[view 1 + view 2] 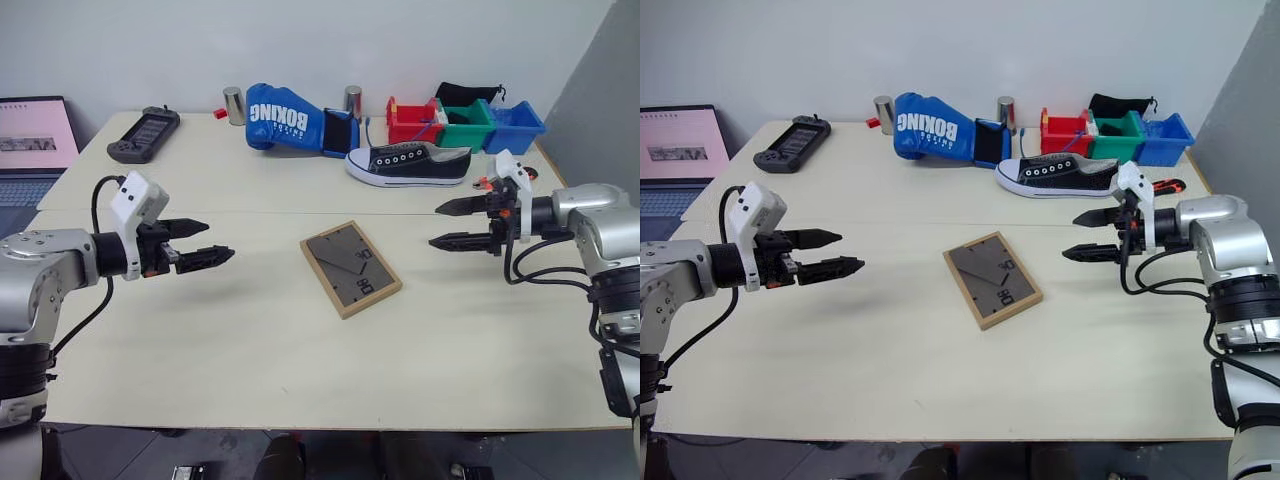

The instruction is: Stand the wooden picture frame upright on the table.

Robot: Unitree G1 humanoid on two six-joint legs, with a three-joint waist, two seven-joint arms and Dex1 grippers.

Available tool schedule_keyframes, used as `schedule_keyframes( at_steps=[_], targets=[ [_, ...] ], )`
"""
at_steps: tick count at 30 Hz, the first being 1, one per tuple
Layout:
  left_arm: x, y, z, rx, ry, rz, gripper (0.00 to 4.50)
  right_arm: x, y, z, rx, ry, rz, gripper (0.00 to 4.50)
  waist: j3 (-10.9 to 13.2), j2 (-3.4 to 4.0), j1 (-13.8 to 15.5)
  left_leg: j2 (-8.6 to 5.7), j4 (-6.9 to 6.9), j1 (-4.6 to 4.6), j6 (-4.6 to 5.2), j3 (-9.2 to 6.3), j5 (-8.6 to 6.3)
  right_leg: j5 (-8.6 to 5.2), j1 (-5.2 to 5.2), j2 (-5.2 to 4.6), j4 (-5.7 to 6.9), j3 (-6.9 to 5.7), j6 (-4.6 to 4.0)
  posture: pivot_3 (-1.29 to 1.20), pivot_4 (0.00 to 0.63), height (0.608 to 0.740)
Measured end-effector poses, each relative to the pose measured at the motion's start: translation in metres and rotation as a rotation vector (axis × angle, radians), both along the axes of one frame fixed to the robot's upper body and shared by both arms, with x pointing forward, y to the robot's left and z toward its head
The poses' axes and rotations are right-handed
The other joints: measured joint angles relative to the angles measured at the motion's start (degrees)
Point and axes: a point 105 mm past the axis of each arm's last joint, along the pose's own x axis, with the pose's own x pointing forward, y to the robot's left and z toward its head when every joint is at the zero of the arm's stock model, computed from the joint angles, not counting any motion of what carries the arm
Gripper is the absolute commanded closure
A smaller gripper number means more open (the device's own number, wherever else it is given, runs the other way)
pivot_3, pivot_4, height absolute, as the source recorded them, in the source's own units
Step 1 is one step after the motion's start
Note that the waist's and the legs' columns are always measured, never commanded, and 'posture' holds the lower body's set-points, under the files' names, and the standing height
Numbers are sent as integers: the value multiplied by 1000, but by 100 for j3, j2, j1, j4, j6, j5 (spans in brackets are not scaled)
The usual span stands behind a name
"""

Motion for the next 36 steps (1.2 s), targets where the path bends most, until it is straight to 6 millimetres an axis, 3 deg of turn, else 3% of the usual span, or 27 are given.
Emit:
schedule_keyframes(
  at_steps=[36],
  targets=[
    [2, -6, 3, -21, 5, 12, 0, 11, -1, -8, 14, -28, -101, 31, 0, 0, -2, 0, 1, 0, 0, 1, 0, 0, -2, 0, 7, 1, 0, 0, 150, 740]
  ],
)
